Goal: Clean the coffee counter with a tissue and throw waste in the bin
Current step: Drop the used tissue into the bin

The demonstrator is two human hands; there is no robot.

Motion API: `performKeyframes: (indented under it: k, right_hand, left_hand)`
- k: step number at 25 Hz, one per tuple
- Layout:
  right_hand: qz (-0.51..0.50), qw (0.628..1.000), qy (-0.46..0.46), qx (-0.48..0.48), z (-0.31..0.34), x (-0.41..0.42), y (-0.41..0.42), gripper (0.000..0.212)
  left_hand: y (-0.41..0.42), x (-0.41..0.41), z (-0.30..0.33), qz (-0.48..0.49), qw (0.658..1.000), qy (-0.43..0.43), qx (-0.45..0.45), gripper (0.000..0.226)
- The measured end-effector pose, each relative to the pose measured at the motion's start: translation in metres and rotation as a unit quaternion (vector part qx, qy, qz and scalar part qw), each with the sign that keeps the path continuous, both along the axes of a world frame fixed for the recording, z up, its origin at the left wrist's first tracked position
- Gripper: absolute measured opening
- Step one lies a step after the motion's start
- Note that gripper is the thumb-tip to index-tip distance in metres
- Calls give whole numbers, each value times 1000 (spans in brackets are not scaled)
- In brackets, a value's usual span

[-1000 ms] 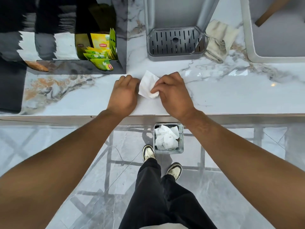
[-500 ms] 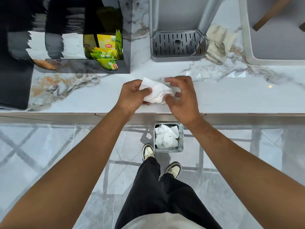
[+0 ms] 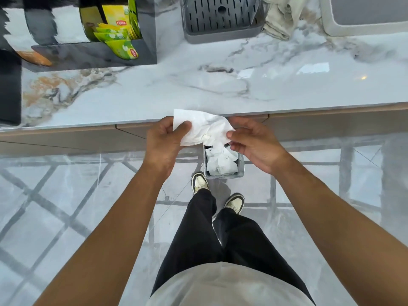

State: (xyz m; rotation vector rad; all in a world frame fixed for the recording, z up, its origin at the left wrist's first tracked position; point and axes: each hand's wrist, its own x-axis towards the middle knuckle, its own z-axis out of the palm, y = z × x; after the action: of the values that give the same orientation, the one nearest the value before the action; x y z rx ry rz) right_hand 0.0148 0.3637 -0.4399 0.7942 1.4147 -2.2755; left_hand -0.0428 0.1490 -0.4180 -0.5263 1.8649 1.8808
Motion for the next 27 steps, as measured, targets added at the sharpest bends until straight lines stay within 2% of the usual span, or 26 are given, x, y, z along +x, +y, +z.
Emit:
performKeyframes:
  k: [3, 5, 7, 12, 15, 22, 27]
  right_hand:
    - [13, 997, -44, 54, -20, 20, 9, 43]
    - [-22, 995, -77, 61, -36, 29, 17, 42]
    - [-39, 989, -113, 91, -55, 37, 19, 41]
    - [-68, 959, -103, 254, -109, 58, 10, 31]
    - [-62, 935, -95, 335, -147, 68, 12, 27]
    - [-20, 897, -60, 437, -254, 78, 29, 28]
    - [14, 882, -54, 468, -325, 65, 34, 27]
  left_hand:
    - [0, 25, -28, -16, 998, -12, -57, 9]
    - [3, 36, -49, -39, 991, 1, -126, 34]
    - [9, 44, -71, -65, 981, 22, -182, 46]
    - [19, 68, -123, -145, 935, 99, -307, 45]
    - [22, 78, -163, -145, 933, 91, -315, 46]
    - [37, 83, -281, -199, 920, 82, -327, 41]
    - [43, 72, -343, -211, 902, 77, -370, 38]
